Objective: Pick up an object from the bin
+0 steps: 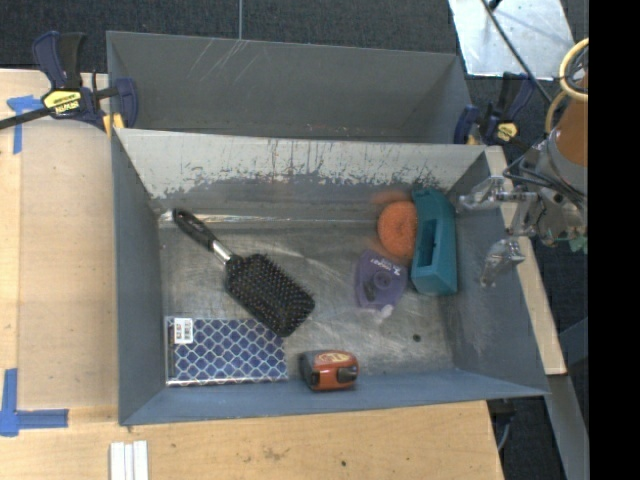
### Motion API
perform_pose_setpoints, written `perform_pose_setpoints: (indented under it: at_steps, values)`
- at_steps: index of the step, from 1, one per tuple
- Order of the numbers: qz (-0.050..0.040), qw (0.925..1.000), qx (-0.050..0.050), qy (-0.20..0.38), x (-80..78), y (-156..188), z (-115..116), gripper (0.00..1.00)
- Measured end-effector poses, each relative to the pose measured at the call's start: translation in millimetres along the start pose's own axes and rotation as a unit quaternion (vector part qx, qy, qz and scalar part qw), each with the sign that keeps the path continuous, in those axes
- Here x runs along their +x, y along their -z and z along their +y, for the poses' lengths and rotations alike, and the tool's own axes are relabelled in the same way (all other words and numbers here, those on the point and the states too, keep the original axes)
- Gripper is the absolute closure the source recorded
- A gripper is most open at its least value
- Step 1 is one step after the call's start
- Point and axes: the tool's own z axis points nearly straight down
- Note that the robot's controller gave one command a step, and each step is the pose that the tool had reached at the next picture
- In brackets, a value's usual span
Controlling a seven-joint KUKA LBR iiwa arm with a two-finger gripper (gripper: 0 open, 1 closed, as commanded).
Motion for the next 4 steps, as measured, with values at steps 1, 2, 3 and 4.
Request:
perform_pose_setpoints:
  at_steps: [1, 2, 3, 4]
  values:
    - [-0.005, 1.0, 0.001, 0.001, -48.7, -59.0, 3.8, 0.0]
    - [0.0005, 0.9979, 0.0, -0.065, -43.3, -109.1, 26.4, 0.0]
    - [0.0005, 0.9985, 0.0, -0.056, -43.8, -125.3, 27.7, 0.0]
    - [-0.0002, 0.9969, 0.0, 0.078, -42.6, -143.5, 22.9, 0.0]
